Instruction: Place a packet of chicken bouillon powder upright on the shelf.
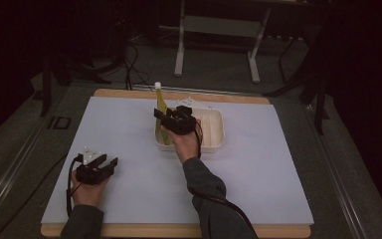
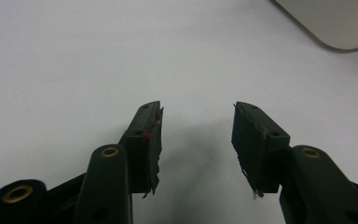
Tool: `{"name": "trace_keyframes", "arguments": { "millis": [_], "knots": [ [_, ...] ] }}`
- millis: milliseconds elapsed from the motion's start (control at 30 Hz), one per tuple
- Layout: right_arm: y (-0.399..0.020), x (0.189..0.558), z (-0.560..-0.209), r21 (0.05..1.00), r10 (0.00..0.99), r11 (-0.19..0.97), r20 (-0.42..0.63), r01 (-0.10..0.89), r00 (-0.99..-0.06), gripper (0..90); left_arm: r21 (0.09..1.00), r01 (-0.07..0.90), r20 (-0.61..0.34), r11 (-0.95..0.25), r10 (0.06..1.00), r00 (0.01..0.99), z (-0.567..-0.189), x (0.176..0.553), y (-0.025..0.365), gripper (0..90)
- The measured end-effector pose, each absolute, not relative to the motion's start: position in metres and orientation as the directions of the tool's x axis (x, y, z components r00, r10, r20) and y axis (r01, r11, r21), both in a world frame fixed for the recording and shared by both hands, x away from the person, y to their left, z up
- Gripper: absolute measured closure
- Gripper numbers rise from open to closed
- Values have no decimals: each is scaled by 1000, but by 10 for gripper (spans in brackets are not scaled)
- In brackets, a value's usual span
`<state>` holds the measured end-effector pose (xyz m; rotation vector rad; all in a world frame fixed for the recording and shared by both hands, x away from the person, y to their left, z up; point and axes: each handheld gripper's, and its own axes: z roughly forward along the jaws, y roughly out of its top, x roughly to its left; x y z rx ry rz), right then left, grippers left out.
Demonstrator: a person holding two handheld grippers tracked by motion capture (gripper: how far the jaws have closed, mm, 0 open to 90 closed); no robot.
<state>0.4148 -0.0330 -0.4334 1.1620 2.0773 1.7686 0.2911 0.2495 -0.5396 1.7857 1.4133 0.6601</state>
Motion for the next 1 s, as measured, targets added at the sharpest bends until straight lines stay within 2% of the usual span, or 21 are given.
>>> {"name": "trace_keyframes", "arguments": {
  "millis": [167, 400, 1000],
  "knots": [
    [-33, 412, -440, 894, 665, 70, 289, 443, -688, 422, 808, 579, -53, -110, 965, 256, -540, 291, 249, 518],
    [-38, 406, -432, 880, 672, 116, 272, 461, -689, 341, 807, 580, -52, -110, 965, 256, -540, 291, 249, 517],
    [-59, 371, -414, 809, 648, 370, 127, 456, -751, 338, 806, 582, -48, -109, 967, 249, -540, 292, 249, 512]
  ]
}}
